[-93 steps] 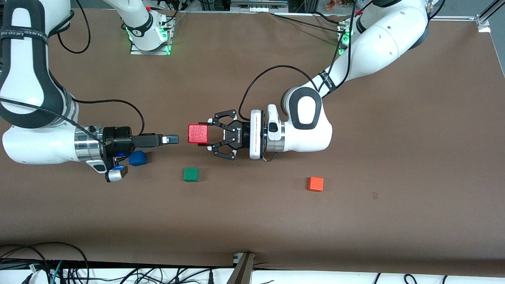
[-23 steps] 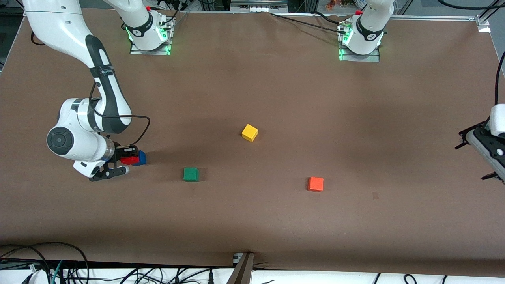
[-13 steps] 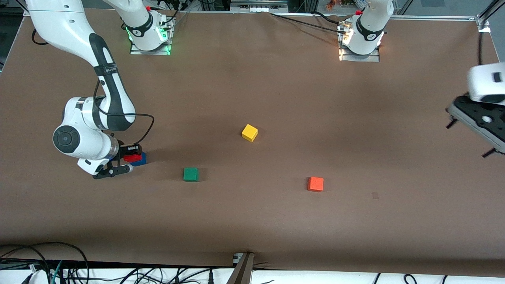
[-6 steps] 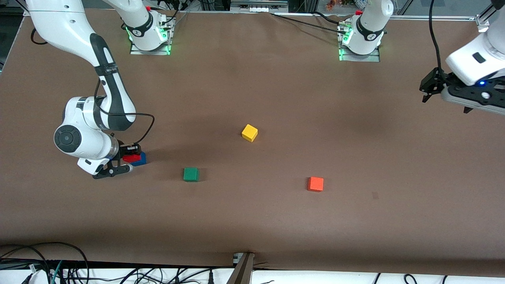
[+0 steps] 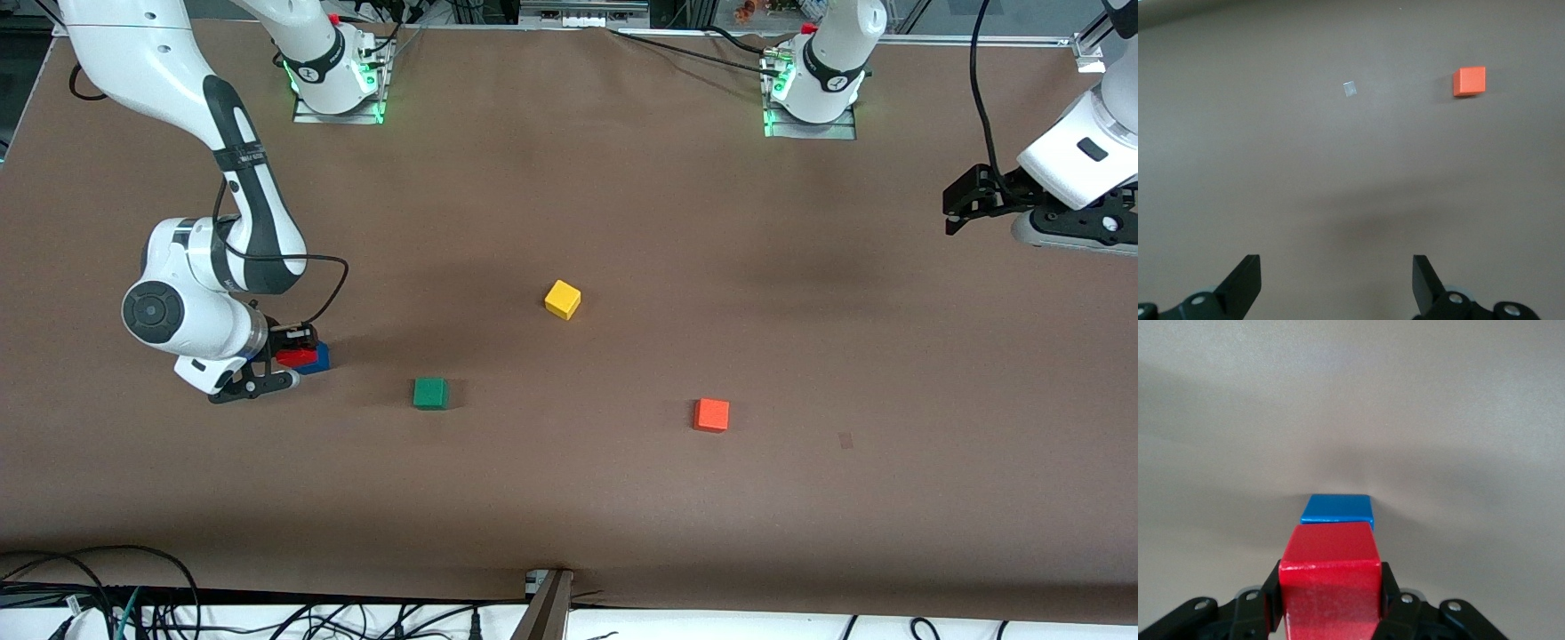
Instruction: Pass red block to right arm, stack on blue
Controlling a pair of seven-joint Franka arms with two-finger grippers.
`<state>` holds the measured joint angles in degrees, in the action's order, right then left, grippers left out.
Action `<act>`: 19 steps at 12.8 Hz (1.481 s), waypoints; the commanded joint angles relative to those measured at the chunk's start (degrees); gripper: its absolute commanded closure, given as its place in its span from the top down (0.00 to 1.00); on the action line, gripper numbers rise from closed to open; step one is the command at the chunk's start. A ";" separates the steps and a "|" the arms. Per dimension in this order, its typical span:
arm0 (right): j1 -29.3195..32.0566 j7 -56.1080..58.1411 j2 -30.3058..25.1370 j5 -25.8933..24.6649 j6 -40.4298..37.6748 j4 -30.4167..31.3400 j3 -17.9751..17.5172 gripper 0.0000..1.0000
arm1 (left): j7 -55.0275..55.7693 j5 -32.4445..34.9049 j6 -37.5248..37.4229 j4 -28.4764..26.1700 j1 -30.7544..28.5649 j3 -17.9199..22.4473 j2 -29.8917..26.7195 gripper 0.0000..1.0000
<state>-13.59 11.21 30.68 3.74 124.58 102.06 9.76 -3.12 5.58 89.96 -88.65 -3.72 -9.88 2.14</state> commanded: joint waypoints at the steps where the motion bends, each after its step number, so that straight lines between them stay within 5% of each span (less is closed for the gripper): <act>1: -0.12 -1.11 -1.59 -1.45 0.93 1.91 0.00 0.04 | 0.83 -0.93 0.83 -1.53 0.30 0.65 -1.26 1.00; 10: -0.12 -1.11 -1.33 -1.55 1.63 1.91 0.00 0.07 | 1.00 -1.01 -2.33 2.25 -1.90 0.74 -0.56 1.00; 11: -0.04 -1.02 -1.33 -1.55 1.63 1.91 0.00 0.32 | 0.92 -0.93 -2.94 2.25 -1.82 0.39 -0.56 1.00; 12: 0.31 -1.10 -1.33 -1.55 1.54 1.65 0.00 0.73 | 0.83 -0.92 -3.04 2.25 -1.81 0.47 -0.56 1.00; 13: 0.40 -0.76 -1.50 -1.55 1.28 1.13 0.00 1.00 | 0.66 -1.10 -2.95 2.25 -1.90 0.56 -0.38 1.00; 19: 0.58 -0.58 -5.54 -1.37 -10.46 -8.52 0.26 1.00 | 0.83 -1.01 -3.21 1.98 -1.81 0.47 -0.29 1.00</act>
<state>-13.44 11.17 27.09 3.28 120.11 97.29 9.99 -2.64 5.58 87.63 -87.10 -5.35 -9.19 2.04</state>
